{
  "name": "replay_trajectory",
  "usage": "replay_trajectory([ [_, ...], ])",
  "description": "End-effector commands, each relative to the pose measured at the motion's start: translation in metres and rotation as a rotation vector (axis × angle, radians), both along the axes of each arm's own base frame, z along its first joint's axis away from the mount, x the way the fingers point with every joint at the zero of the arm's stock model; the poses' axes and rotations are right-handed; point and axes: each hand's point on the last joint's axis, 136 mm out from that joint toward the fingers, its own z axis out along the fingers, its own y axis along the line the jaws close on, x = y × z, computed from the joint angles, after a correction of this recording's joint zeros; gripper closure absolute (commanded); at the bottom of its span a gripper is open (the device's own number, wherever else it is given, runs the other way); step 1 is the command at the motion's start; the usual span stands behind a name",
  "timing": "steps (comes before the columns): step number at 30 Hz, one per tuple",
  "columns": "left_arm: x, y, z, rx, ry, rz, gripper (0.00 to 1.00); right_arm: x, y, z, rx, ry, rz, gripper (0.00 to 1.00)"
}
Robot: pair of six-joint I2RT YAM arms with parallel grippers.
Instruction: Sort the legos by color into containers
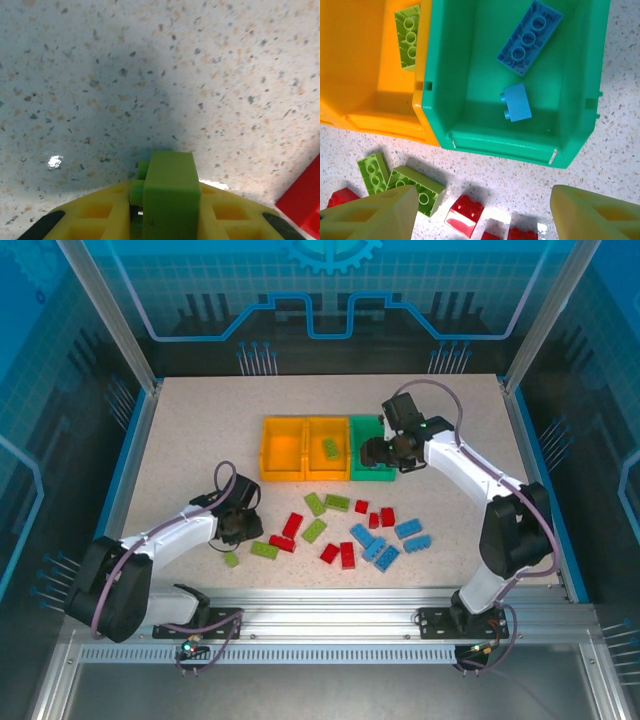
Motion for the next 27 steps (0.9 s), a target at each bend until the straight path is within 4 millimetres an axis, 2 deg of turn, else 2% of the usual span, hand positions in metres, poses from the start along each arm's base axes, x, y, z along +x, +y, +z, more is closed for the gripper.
replay_trajectory([
  [1, 0.018, -0.008, 0.02, -0.011, -0.059, -0.024, 0.74, -0.009, 0.001, 0.01, 0.003, -0.037, 0.007, 0.28],
  [7, 0.068, -0.036, 0.069, -0.057, -0.194, -0.097, 0.74, -0.036, 0.023, -0.006, -0.019, -0.005, 0.042, 0.26],
  [10, 0.102, -0.064, 0.097, -0.077, -0.264, -0.169, 0.74, -0.045, 0.029, -0.015, -0.002, 0.014, 0.019, 0.23],
  [14, 0.144, -0.102, 0.119, -0.098, -0.317, -0.26, 0.73, -0.054, 0.036, -0.023, 0.036, 0.032, -0.007, 0.22],
  [21, 0.202, -0.149, 0.117, -0.153, -0.334, -0.317, 0.72, -0.076, 0.043, -0.031, 0.063, 0.068, -0.053, 0.2],
  [27, 0.227, -0.172, 0.096, -0.192, -0.296, -0.325, 0.68, -0.091, 0.056, -0.04, 0.08, 0.101, -0.078, 0.19],
])
